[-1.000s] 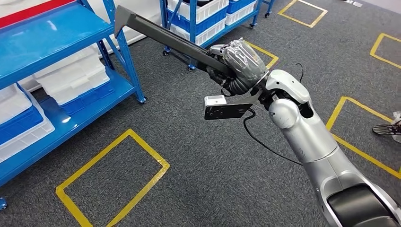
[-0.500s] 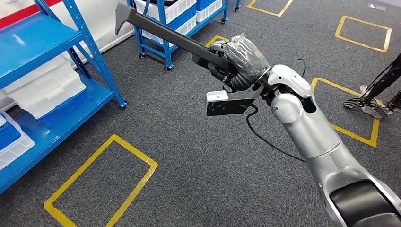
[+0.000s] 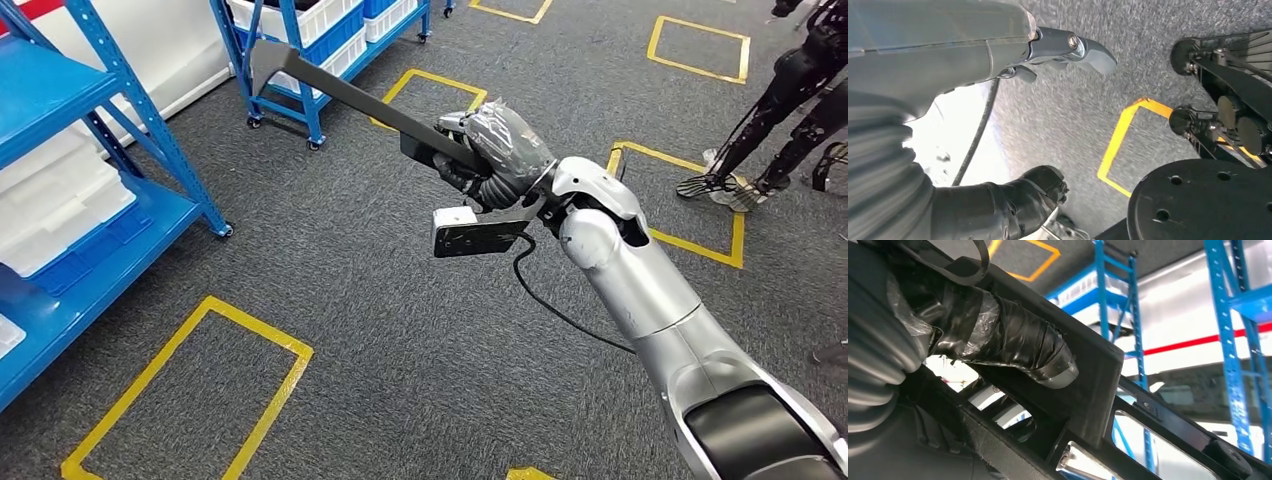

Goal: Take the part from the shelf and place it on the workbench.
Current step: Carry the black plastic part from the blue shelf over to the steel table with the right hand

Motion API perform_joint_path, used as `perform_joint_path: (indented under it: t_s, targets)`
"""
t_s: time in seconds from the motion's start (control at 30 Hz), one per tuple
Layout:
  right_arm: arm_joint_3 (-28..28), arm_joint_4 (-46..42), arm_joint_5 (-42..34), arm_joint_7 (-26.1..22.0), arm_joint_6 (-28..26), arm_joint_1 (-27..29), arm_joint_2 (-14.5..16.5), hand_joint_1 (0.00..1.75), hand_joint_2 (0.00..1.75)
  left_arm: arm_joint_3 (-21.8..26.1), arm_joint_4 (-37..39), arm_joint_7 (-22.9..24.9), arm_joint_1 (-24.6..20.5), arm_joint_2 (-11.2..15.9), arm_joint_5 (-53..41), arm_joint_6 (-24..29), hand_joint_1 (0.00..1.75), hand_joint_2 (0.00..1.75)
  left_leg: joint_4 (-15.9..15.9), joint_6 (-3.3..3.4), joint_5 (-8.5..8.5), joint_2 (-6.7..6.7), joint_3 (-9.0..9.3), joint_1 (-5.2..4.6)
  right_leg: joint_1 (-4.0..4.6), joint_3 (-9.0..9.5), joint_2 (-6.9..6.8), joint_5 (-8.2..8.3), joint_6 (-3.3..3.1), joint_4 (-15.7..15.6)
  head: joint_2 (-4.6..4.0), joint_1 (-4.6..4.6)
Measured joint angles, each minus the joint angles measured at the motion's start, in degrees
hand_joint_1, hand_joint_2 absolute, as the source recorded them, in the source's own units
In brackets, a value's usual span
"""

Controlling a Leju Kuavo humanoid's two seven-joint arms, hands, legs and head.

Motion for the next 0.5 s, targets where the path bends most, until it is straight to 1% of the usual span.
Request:
perform_joint_path:
  t_s: [0.03,0.07,0.1,0.13,0.17,0.2,0.23,0.27,0.3,0.33,0.37,0.4,0.43,0.47,0.5]
  targets:
    - [0.05,0.2,-0.07,0.0,0.02,-0.04,0.01,1.75,1.75,0.14,0.0,-0.02,-0.01,0.07,-0.17,-0.07,0.0,1.75,0.0,-0.05,-0.03,0.46,0.11,0.0,-0.07,1.74,-0.48,1.99,-0.09,-3.34,0.0,0.01]
    - [0.08,0.35,-0.11,0.01,0.03,-0.16,0.01,1.75,1.75,0.25,0.0,-0.08,-0.02,0.13,-0.39,-0.16,0.0,1.75,-0.04,-0.14,-0.08,0.89,0.21,-0.02,0.06,3.76,-1.64,3.59,-0.22,-7.25,0.0,-0.01]
    - [0.09,0.47,-0.15,0.02,0.07,-0.37,0.01,1.75,1.75,0.31,0.0,-0.15,-0.02,0.18,-0.69,-0.27,0.0,1.75,-0.03,-0.32,-0.13,1.32,0.26,-0.12,0.44,5.41,-2.87,4.71,-0.43,-10.71,0.0,0.01]
    - [0.12,0.57,-0.21,0.04,0.16,-0.62,0.03,1.75,1.75,0.35,0.0,-0.26,-0.02,0.25,-1.04,-0.38,0.0,1.75,-0.07,-0.54,-0.14,1.77,0.26,-0.21,0.83,6.43,-3.86,5.18,-0.66,-13.02,0.0,-0.01]
    - [0.15,0.67,-0.29,0.1,0.3,-0.83,0.06,1.75,1.75,0.36,0.0,-0.39,-0.05,0.3,-1.49,-0.49,0.0,1.75,-0.15,-0.79,-0.14,2.28,0.27,-0.29,1.24,6.72,-4.37,5.05,-0.83,-14.02,0.0,-0.03]
    - [0.17,0.79,-0.4,0.18,0.45,-1.0,0.09,1.75,1.75,0.37,0.0,-0.54,-0.14,0.34,-1.96,-0.59,0.0,1.75,-0.24,-1.09,-0.12,2.86,0.35,-0.36,1.54,6.68,-3.99,5.09,-1.06,-14.4,0.0,-0.04]
    - [0.19,0.9,-0.52,0.29,0.57,-1.14,0.11,1.75,1.75,0.37,-0.01,-0.72,-0.29,0.44,-2.51,-0.74,0.0,1.75,-0.32,-1.37,-0.24,3.35,0.37,-0.28,1.41,6.75,-3.34,5.23,-1.37,-14.73,0.0,-0.07]
    - [0.19,0.99,-0.66,0.42,0.64,-1.32,0.12,1.75,1.75,0.36,-0.01,-0.9,-0.44,0.52,-3.14,-0.91,0.0,1.75,-0.03,-1.61,-0.61,3.11,0.34,-0.17,1.34,6.93,-2.74,5.46,-1.7,-15.16,0.0,-0.05]
    - [0.19,1.1,-0.76,0.6,0.69,-1.62,0.18,1.75,1.75,0.35,-0.01,-1.21,-0.55,0.65,-3.97,-1.17,0.0,1.75,1.12,-1.77,-1.46,2.21,-0.12,-0.06,1.24,7.1,-2.18,5.71,-2.15,-15.54,0.0,-0.07]
    - [0.19,1.2,-0.82,0.79,0.8,-1.95,0.31,1.75,1.75,0.33,-0.01,-1.58,-0.6,0.87,-4.94,-1.45,0.0,1.75,3.48,-1.84,-2.87,0.88,-1.22,0.04,1.1,7.26,-1.59,5.94,-2.56,-15.85,0.0,-0.07]
    - [0.2,1.29,-0.85,1.07,0.95,-2.22,0.52,1.75,1.75,0.29,-0.01,-2.05,-0.61,1.13,-6.2,-1.77,0.0,1.75,6.99,-1.87,-4.57,-0.63,-2.84,0.06,1.21,7.27,-0.97,6.04,-2.84,-15.92,0.0,-0.07]
    - [0.21,1.4,-0.82,1.45,1.17,-2.36,0.88,1.75,1.75,0.14,0.0,-2.73,-0.67,1.59,-7.83,-2.17,0.0,1.75,11.03,-1.9,-6.18,-1.59,-4.89,0.03,1.3,7.24,-0.28,6.08,-3.04,-15.88,0.0,-0.08]
    - [0.25,1.49,-0.63,1.97,1.41,-2.32,1.38,1.75,1.75,-0.2,-0.01,-3.51,-0.85,2.25,-9.89,-2.69,0.0,1.75,14.36,-1.99,-7.08,-2.06,-6.7,0.0,1.41,7.23,0.46,6.08,-3.13,-15.8,0.0,-0.07]
    - [0.35,1.63,-0.27,2.72,1.57,-2.19,2.2,1.75,1.75,-0.83,-0.05,-4.31,-1.13,3.16,-12.53,-3.44,0.0,1.75,15.95,-2.06,-6.87,-2.27,-7.75,-0.02,1.53,7.24,1.21,6.05,-3.21,-15.67,0.0,-0.07]
    - [0.51,1.79,0.19,3.52,1.67,-2.06,3.3,1.75,1.75,-1.68,-0.21,-4.9,-1.47,4.21,-15.21,-4.29,0.0,1.75,15.28,-2.08,-5.56,-2.39,-7.73,-0.02,1.61,7.22,1.99,5.99,-3.28,-15.46,0.0,-0.07]
